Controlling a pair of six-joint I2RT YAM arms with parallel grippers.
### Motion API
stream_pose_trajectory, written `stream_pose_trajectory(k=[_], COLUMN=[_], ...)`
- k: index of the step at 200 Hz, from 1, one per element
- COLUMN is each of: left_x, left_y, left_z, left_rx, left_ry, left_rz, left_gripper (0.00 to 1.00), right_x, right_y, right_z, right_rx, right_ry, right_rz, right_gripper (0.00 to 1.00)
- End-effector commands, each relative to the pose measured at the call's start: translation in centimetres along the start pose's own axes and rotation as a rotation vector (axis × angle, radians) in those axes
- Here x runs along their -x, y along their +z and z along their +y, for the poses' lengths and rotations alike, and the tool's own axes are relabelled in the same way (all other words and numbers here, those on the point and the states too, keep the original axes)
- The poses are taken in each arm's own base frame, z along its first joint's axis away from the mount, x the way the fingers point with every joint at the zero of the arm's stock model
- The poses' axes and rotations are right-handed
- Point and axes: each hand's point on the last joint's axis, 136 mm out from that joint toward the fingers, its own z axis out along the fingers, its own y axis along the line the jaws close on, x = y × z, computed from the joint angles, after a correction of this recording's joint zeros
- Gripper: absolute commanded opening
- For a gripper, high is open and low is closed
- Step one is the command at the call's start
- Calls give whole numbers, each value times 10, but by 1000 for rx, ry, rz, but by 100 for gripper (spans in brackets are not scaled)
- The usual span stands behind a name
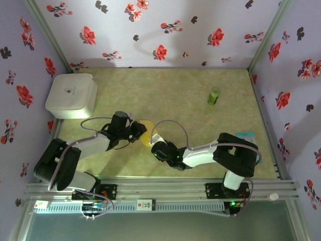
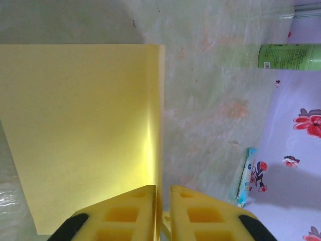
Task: Fold a paper plane with a square sheet of paper (pick it up from the middle)
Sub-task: Fourth fold the wing at the center of the table.
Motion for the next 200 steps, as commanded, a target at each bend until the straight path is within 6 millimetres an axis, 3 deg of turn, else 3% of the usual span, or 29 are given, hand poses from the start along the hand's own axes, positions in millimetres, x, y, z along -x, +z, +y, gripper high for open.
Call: stream_pose_trajectory(k=[1,30,143,200], left_x=[5,4,4,5], left_y=[-3,-3,0,-1], left_z=[-9,-7,-3,-3], left_rx=[-18,-15,-6,-8], left_ry=[18,14,-3,-4], left_rz=[-4,-3,-2,-3], left_gripper=[13,11,6,7], right_x=[7,8,12,8], right_y=[-2,-2,-6,-4], right_z=[-1,0,-4,-3], right_rx=[-20,-15,-28,-26], right_ry=[-10,-3,9,10], right_rz=[-11,-13,-29,-16], right_gripper=[27,23,24,18])
